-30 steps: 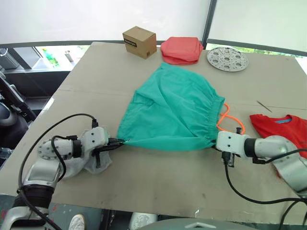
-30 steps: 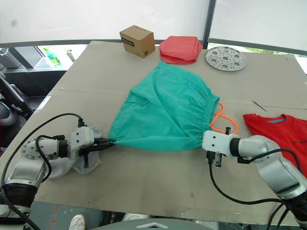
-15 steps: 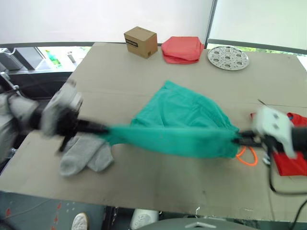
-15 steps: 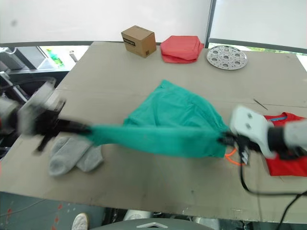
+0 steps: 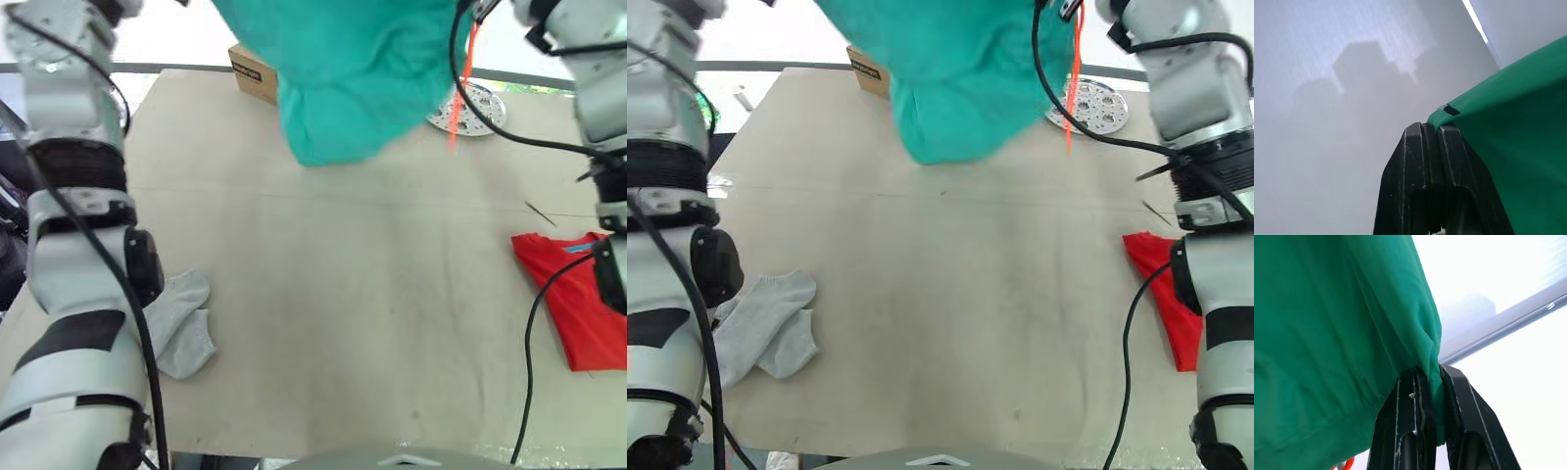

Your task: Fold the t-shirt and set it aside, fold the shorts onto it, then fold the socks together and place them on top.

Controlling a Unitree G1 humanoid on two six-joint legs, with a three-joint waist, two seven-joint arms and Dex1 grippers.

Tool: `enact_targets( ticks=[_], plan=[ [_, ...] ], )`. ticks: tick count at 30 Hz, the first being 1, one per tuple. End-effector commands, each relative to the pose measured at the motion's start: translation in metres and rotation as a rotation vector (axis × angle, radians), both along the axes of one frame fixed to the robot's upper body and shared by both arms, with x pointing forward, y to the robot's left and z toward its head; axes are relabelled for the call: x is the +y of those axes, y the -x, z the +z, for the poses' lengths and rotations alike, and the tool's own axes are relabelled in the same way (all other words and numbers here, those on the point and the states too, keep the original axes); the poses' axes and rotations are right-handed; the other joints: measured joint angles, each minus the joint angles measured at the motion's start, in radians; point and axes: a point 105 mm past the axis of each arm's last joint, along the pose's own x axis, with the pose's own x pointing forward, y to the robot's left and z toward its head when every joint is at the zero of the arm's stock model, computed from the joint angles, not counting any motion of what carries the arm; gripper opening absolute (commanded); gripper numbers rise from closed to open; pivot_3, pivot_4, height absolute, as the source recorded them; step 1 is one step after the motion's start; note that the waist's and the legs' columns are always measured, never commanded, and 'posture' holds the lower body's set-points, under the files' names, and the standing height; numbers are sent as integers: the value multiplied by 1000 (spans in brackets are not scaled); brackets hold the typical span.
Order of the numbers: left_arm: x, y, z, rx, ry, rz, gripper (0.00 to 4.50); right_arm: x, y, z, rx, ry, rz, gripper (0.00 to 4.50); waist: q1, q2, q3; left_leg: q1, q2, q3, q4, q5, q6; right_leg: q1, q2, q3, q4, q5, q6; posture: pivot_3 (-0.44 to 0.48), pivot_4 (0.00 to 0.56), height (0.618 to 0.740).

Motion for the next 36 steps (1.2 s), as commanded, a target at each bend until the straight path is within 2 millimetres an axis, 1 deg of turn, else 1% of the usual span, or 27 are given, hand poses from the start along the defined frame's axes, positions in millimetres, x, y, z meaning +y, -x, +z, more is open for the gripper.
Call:
enact_targets(
  ticks=[1,2,3,4,6,8,9,10,11,12,13,14,16,17,18,20,21,23,26,28,29,30,31,32,34,36],
  plan=[
    [11,24,-35,108,-55,-95,0,-25,13,-24,110,-30,25,48,0,1,0,2,2,5,-4,-2,-2,2,0,-3,-1,-3,2,0,150,740],
    [7,29,-54,181,-71,-138,0,-25,16,-40,180,-55,55,48,1,1,0,3,7,5,-7,-3,-2,3,0,-4,-1,-3,2,0,150,740],
    [0,36,-77,252,-126,-171,0,-24,21,-60,258,-70,88,48,2,1,1,3,7,8,-5,-3,-2,3,1,-4,-4,-3,1,0,150,740],
    [-8,45,-105,338,-182,-207,0,-23,28,-84,347,-64,105,48,2,2,1,3,11,8,-2,-3,-2,5,2,-4,-3,-3,1,0,150,740],
    [-19,66,-165,529,-256,-264,0,-26,49,-148,584,-72,127,48,5,3,2,3,13,7,5,-3,-2,9,3,-4,-1,-4,0,0,150,740],
    [-25,91,-213,692,-321,-319,0,-29,74,-201,773,-70,115,48,9,4,3,8,13,5,11,-4,0,14,1,-2,-1,-5,-2,0,150,740],
    [-25,101,-231,775,-330,-339,0,-30,86,-221,851,-84,111,48,9,5,4,9,13,4,14,-6,2,15,0,-2,-1,-6,-3,0,150,740],
    [-25,107,-241,825,-333,-348,0,-30,94,-232,898,-98,108,48,9,8,5,9,14,3,16,-6,1,16,0,-3,0,-6,-4,0,150,740],
    [-25,124,-261,903,-409,-386,0,-28,108,-251,977,-94,117,48,9,9,6,8,16,3,20,-9,-1,16,-2,-3,0,-8,-7,0,150,740],
    [-24,139,-278,1012,-424,-426,0,-28,124,-269,1059,-84,128,48,9,10,5,8,16,2,21,-11,1,16,-4,-4,0,-7,-9,0,150,740],
    [-23,155,-290,1114,-428,-477,0,-27,140,-283,1134,-81,145,48,8,11,3,9,17,2,21,-11,1,16,-6,-4,0,-7,-10,0,150,740],
    [-22,169,-298,1184,-460,-523,0,-27,154,-293,1201,-83,157,48,9,12,2,10,17,2,21,-11,1,16,-8,-5,0,-7,-10,0,150,740],
    [-18,191,-303,1319,-472,-598,0,-28,180,-306,1326,-63,182,48,9,13,1,13,17,2,21,-11,2,18,-10,-6,0,-7,-10,0,150,740],
    [-15,199,-302,1382,-458,-634,0,-28,192,-307,1377,-56,203,48,11,13,1,10,17,2,22,-11,2,16,-11,-8,0,-7,-10,0,150,740],
    [-14,204,-300,1422,-440,-657,0,-28,199,-308,1406,-52,218,48,13,13,1,9,17,1,22,-11,2,16,-12,-10,0,-7,-10,0,150,740],
    [-4,210,-295,1508,-425,-686,0,-28,206,-299,1439,-115,243,48,17,13,0,9,17,0,22,-11,2,16,-12,-12,0,-7,-10,0,150,740],
    [0,206,-288,1520,-421,-698,0,-30,209,-293,1455,-123,254,48,17,13,0,9,17,-1,22,-11,2,16,-12,-14,0,-7,-10,0,150,740],
    [1,190,-274,1472,-418,-699,0,-33,205,-283,1454,-147,250,48,27,15,1,9,16,-3,22,-11,1,16,-11,-17,-1,-7,-11,0,150,740],
    [-3,144,-250,1331,-432,-632,0,-41,180,-265,1380,-179,184,48,38,16,2,8,15,-5,22,-11,2,16,-10,-19,-1,-7,-11,0,150,740],
    [-7,104,-238,1232,-475,-538,0,-46,164,-253,1334,-156,138,48,46,17,2,7,14,-6,22,-11,2,17,-10,-19,-1,-7,-11,0,150,740],
    [-10,87,-234,1201,-485,-501,0,-49,156,-249,1313,-152,112,48,49,17,2,8,12,-5,22,-11,2,17,-7,-19,-1,-7,-11,0,150,740],
    [-18,71,-229,1179,-497,-493,0,-53,146,-245,1284,-133,80,48,55,16,1,7,12,-5,22,-11,2,17,-6,-18,-1,-7,-11,0,150,740],
    [-24,61,-225,1171,-507,-493,0,-55,139,-242,1267,-122,58,48,57,14,1,8,12,-4,23,-11,3,18,-5,-17,-1,-7,-11,0,150,740],
    [-29,47,-224,1163,-527,-465,0,-58,131,-240,1262,-109,34,48,56,13,1,7,11,-4,23,-8,8,18,-3,-16,-1,-7,-11,0,150,740],
    [-49,4,-212,1066,-539,-366,0,-65,108,-239,1239,-72,-55,48,58,10,-1,7,12,-2,24,-8,7,18,-2,-13,1,-3,-10,0,150,740],
    [-65,-24,-203,975,-607,-284,0,-67,90,-236,1218,-53,-111,48,57,7,0,4,11,0,25,-8,7,17,1,-13,0,-4,-8,0,150,740]
  ],
)
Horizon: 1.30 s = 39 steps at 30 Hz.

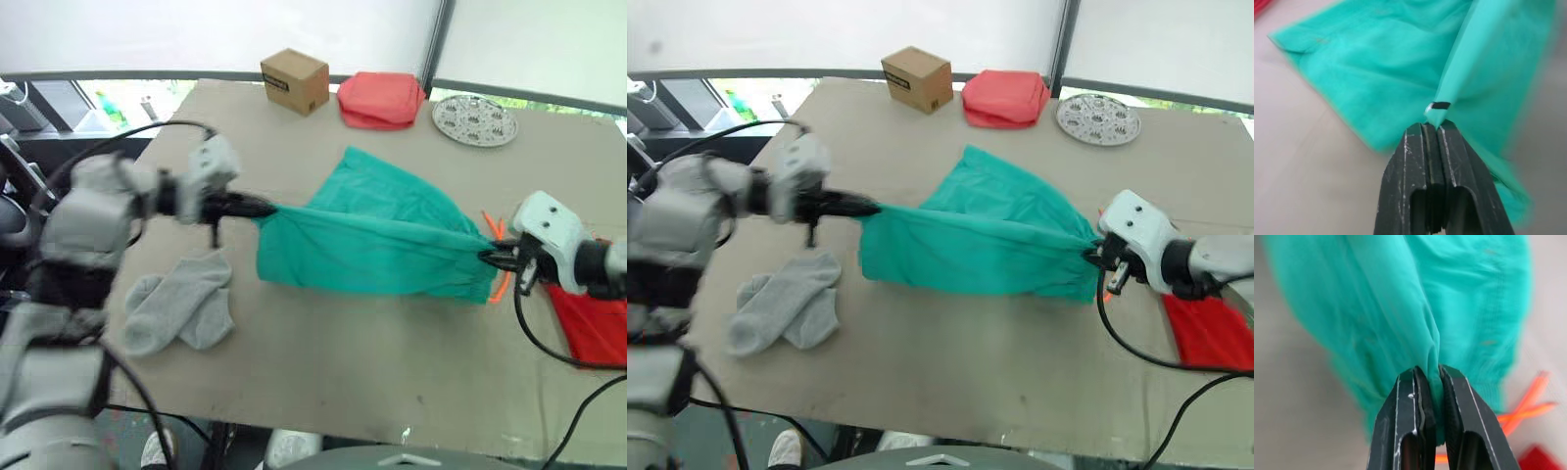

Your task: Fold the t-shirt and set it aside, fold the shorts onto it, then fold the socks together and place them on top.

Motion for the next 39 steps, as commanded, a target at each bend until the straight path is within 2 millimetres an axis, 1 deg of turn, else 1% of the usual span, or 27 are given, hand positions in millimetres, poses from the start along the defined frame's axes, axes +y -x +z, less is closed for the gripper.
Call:
enact_targets(
  ticks=[1,2,4,6,9,13,15,17,18,19,20,21,22,23,24,25,26,27,28,30,31,32,34,36,37,38,39],
  plan=[
    [-14,-42,18,-208,-133,61,0,-9,-28,5,-48,93,-81,48,-3,-2,1,0,0,1,1,0,0,0,0,1,0,0,0,0,150,740],
    [-17,-48,20,-236,-146,62,0,-9,-33,6,-53,99,-90,48,-8,-3,1,0,0,3,0,0,0,-1,1,3,-1,0,0,0,150,740],
    [-30,-60,27,-295,-157,68,0,-12,-43,6,-61,121,-126,48,-22,-3,1,1,1,6,-2,-2,3,-3,1,6,0,1,-1,0,150,740],
    [-44,-71,32,-356,-184,72,0,-16,-54,6,-78,146,-169,48,-25,-3,1,0,1,7,-2,-2,3,-4,1,6,0,1,-1,0,150,740],
    [-60,-84,31,-424,-218,105,0,-22,-76,9,-133,196,-241,48,-26,-3,1,0,1,9,-2,-2,3,-6,0,8,1,1,0,0,150,740],
    [-72,-94,29,-489,-229,154,0,-25,-95,10,-176,229,-296,48,-31,-3,1,1,3,12,-1,-2,3,-7,0,11,2,-1,3,0,150,740],
    [-77,-99,22,-533,-265,178,0,-26,-101,3,-159,232,-311,48,-31,-3,1,1,3,12,-1,-2,3,-8,0,12,3,-1,3,0,150,740],
    [-77,-100,7,-522,-290,184,0,-26,-102,-2,-146,256,-297,48,-30,-3,1,1,3,12,-1,-2,3,-8,0,12,3,1,0,0,150,740],
    [-77,-100,2,-504,-267,195,0,-27,-104,-4,-149,243,-310,48,-29,-3,1,1,3,13,-1,-2,3,-8,0,12,3,1,0,0,150,740],
    [-79,-99,-1,-492,-242,196,692,-28,-103,-7,-149,244,-316,788,-29,-3,1,0,3,12,-1,-2,3,-8,0,12,3,1,0,0,150,740],
    [-79,-99,0,-487,-198,207,940,-29,-101,-8,-154,244,-329,1052,-28,-3,1,0,3,13,-1,-2,3,-8,0,12,3,1,0,0,150,740],
    [-79,-98,2,-471,-155,212,1389,-31,-98,-8,-162,247,-343,1562,-28,-3,1,0,3,13,-2,-2,3,-8,0,11,3,1,0,0,150,740],
    [-78,-97,3,-445,-104,211,1753,-32,-94,-5,-179,252,-355,1915,-26,-3,1,0,4,12,-1,-2,3,-8,0,11,3,1,0,0,150,740],
    [-77,-95,8,-410,-22,216,2251,-34,-87,-1,-196,249,-371,2409,-26,-3,1,0,4,12,-2,-2,3,-9,-1,11,3,1,0,0,150,740],
    [-74,-93,12,-370,53,218,2861,-36,-79,5,-219,242,-387,3034,-27,-3,1,-1,4,12,-2,-2,3,-9,-1,11,3,1,0,0,150,740],
    [-70,-90,18,-319,145,217,3166,-37,-71,13,-244,223,-408,3313,-25,-3,1,-1,4,12,-1,-2,3,-10,-1,11,4,1,0,0,150,740],
    [-66,-86,22,-278,211,209,3583,-38,-61,19,-261,201,-423,3818,-27,-2,1,-2,4,12,-2,-2,3,-10,-1,11,4,1,0,0,150,740],
    [-64,-81,25,-247,257,193,3591,-40,-51,24,-279,191,-429,4246,-29,-2,1,-3,4,12,-1,-2,3,-11,-2,11,5,1,0,0,150,740],
    [-62,-74,29,-226,312,166,3591,-38,-42,31,-316,173,-424,4451,-28,-2,1,-3,4,12,0,-2,3,-12,-1,11,5,1,0,0,150,740],
    [-51,-55,31,-225,378,129,3591,-39,-23,41,-376,153,-449,4451,-32,-2,0,-3,4,12,0,-2,3,-11,-1,11,6,1,0,0,150,740],
    [-45,-46,30,-228,401,129,3591,-36,-15,44,-401,83,-469,4451,-35,-2,0,-2,4,12,-1,-2,3,-11,-1,12,5,1,0,0,150,740],
    [-44,-37,28,-212,440,142,3591,-31,-8,44,-393,-57,-501,4451,-45,-3,-1,0,5,12,-1,-2,3,-9,-1,13,5,1,0,0,150,740],
    [-45,-15,25,-131,527,143,3591,-15,3,33,-327,-394,-564,4451,-52,-4,-2,3,6,10,0,-2,1,-6,1,12,7,1,0,0,150,740],
    [-51,9,23,-38,600,98,3591,6,9,20,-256,-720,-593,4451,-51,-4,-2,2,7,7,1,0,-1,-6,2,10,8,1,0,0,150,740],
    [-54,24,19,3,610,47,3591,16,12,10,-204,-888,-624,4451,-50,-4,-2,2,7,7,1,0,-1,-6,2,10,8,1,0,0,150,740],
    [-57,39,15,45,611,2,3591,24,17,-1,-151,-994,-652,4451,-51,-4,-2,2,7,5,2,0,-1,-5,2,9,9,0,1,0,150,740],
    [-60,53,11,82,599,-46,3591,30,21,-12,-99,-1049,-680,4451,-51,-4,-4,3,7,4,2,0,-2,-4,2,9,10,0,1,0,150,740]
  ],
)
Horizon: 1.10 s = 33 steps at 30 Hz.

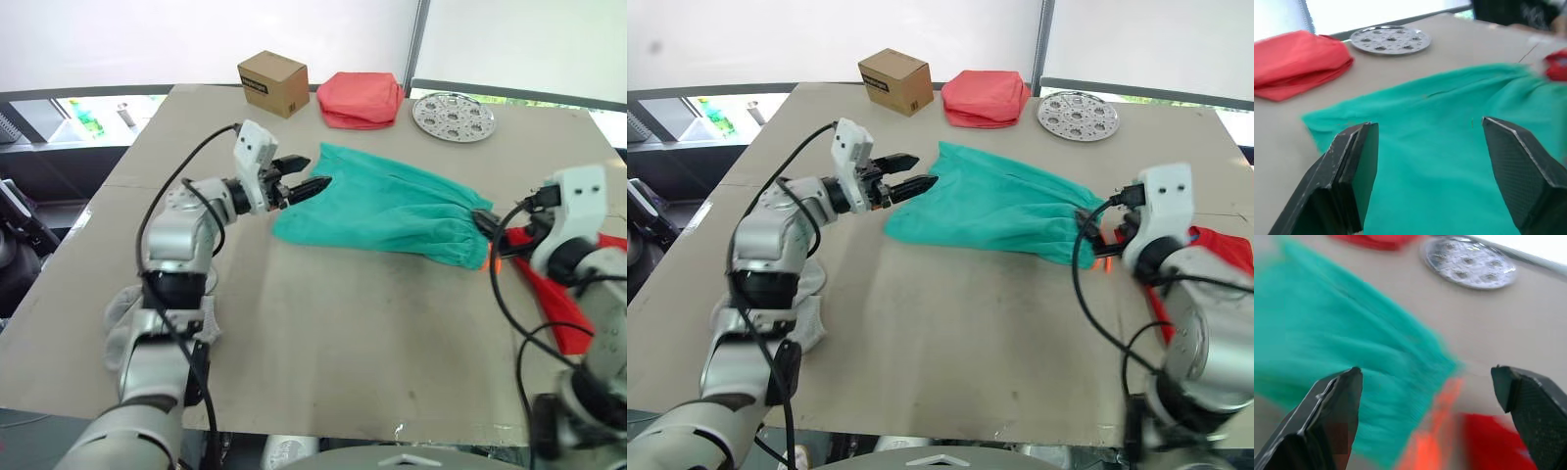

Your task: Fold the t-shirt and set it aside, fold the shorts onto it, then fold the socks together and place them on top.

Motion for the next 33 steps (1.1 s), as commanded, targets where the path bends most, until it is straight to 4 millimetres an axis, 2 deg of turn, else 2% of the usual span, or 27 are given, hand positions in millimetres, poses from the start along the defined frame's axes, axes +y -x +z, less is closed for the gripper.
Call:
enact_targets(
  ticks=[1,2,7,11,15,20,23,26,28,30,33],
  plan=[
    [-19,71,15,38,63,-260,3591,25,23,-33,39,-485,-65,4451,1,6,-1,1,1,-2,-1,0,0,1,0,1,0,0,0,0,150,740],
    [-21,78,14,55,61,-277,3591,26,24,-36,50,-522,-73,4451,1,11,0,-1,0,-2,1,1,-1,2,-1,1,0,0,-1,0,150,740],
    [-28,108,4,125,65,-370,3591,33,33,-66,165,-695,-180,4451,0,10,-2,1,-6,-3,-2,-1,-5,4,-1,1,-4,1,-2,0,150,740],
    [-25,120,-13,167,37,-389,3591,37,32,-78,222,-773,-220,4451,-3,11,-3,3,-5,-3,-6,2,-3,4,2,1,-5,1,-3,0,150,740],
    [-23,119,-21,168,17,-375,3591,35,22,-59,138,-709,-119,4451,-4,11,-3,4,-4,-4,-7,2,-3,4,3,2,-5,0,-3,0,150,740],
    [-27,111,-18,156,51,-365,3591,25,7,-24,9,-676,-60,4451,-1,12,-3,2,-5,-4,-6,2,-3,4,2,2,-6,-2,-5,0,150,740],
    [-27,110,-19,147,59,-352,3591,19,-6,13,-110,-620,6,4451,1,11,-3,2,-5,-6,-6,0,0,5,2,1,-7,-2,-5,0,150,740],
    [-24,106,-19,123,57,-320,3591,6,-19,55,-219,-488,11,4451,-10,18,0,2,-5,-3,-6,2,-3,2,3,4,-6,-1,-6,0,150,740],
    [-23,104,-18,109,56,-309,3591,7,-21,73,-273,-210,64,4451,-4,16,-2,2,-5,-4,-7,2,-2,2,4,4,-6,1,-4,0,150,740],
    [-24,103,-18,96,56,-300,3591,13,-19,71,-289,151,145,4451,5,14,-3,2,-6,-7,-9,2,-3,3,4,2,-8,0,-6,0,150,740],
    [-24,103,-18,83,55,-289,3591,16,-12,54,-296,523,247,4451,1,12,-3,1,-8,-7,-9,1,-1,4,2,5,-9,-5,-8,0,150,740]
  ],
)
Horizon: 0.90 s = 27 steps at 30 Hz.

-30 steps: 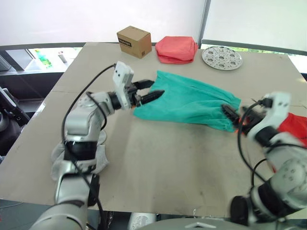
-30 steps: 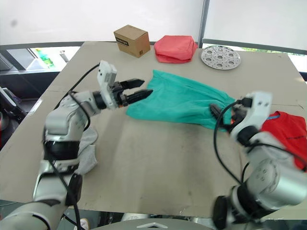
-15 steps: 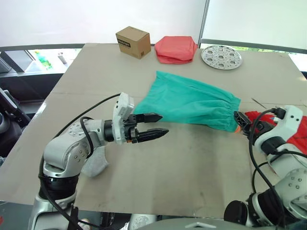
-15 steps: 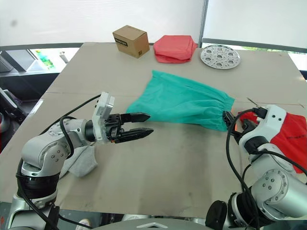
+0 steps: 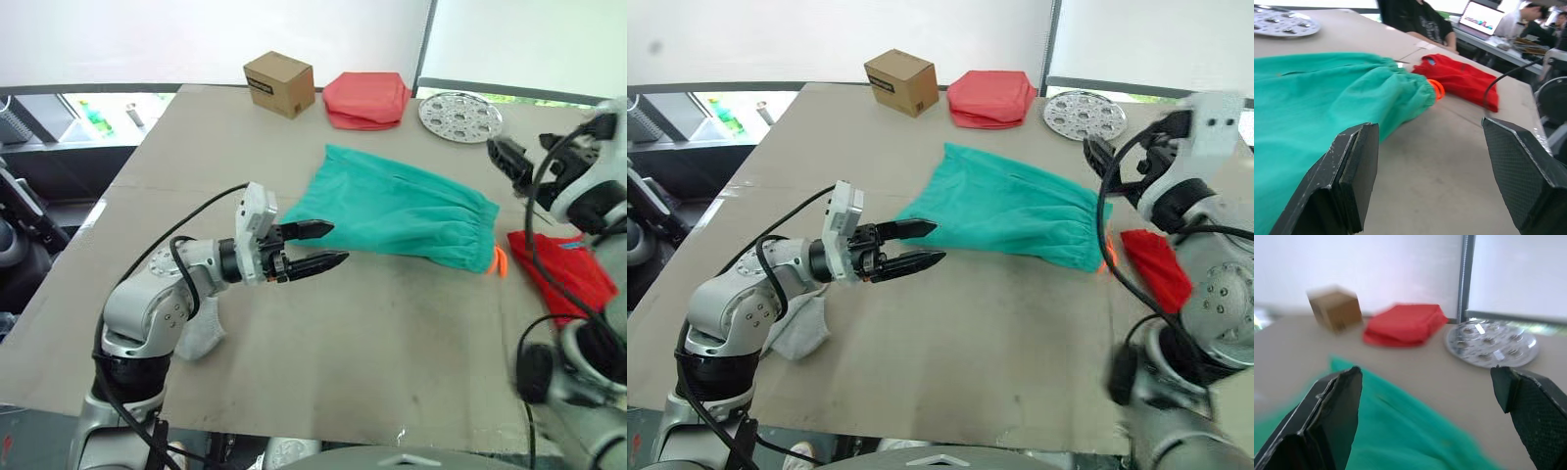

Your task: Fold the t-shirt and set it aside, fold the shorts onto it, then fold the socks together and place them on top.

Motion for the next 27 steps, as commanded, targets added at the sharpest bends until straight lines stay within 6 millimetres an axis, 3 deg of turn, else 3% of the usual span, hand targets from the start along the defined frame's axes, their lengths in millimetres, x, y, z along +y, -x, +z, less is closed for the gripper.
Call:
enact_targets(
  ticks=[1,6,8,11,15,21,27],
  plan=[
    [-3,3,7,-60,3,-2,3591,13,10,-10,-82,343,118,4451,-12,-2,1,0,0,1,0,-1,1,0,0,2,0,2,4,0,150,740],
    [1,5,4,-63,-16,9,3591,13,31,-37,-130,613,190,4451,8,-5,1,1,2,0,2,-3,4,1,0,0,1,-4,6,0,150,740],
    [2,5,2,-60,-24,8,3591,12,43,-57,-91,611,222,4451,18,-6,1,0,2,0,3,-3,4,0,0,0,1,-4,5,0,150,740],
    [1,5,0,-51,-22,4,3591,1,46,-72,30,-25,11,4451,19,-11,-1,0,4,-4,4,-3,4,1,0,-1,1,-4,5,0,150,740],
    [1,6,0,-37,-15,4,3591,7,50,-87,86,-438,-83,4451,18,-6,1,0,4,-4,4,-3,3,1,-1,0,2,-2,3,0,150,740],
    [1,6,0,-31,-15,6,3591,13,56,-107,123,-827,-178,4451,18,-2,2,-1,3,-5,2,-2,3,0,0,-1,1,-2,2,0,150,740],
    [1,5,1,-21,-14,4,3591,21,53,-118,168,-1075,-197,4451,16,-2,2,0,3,-3,2,-3,3,0,0,0,1,-2,3,0,150,740]
  ],
)
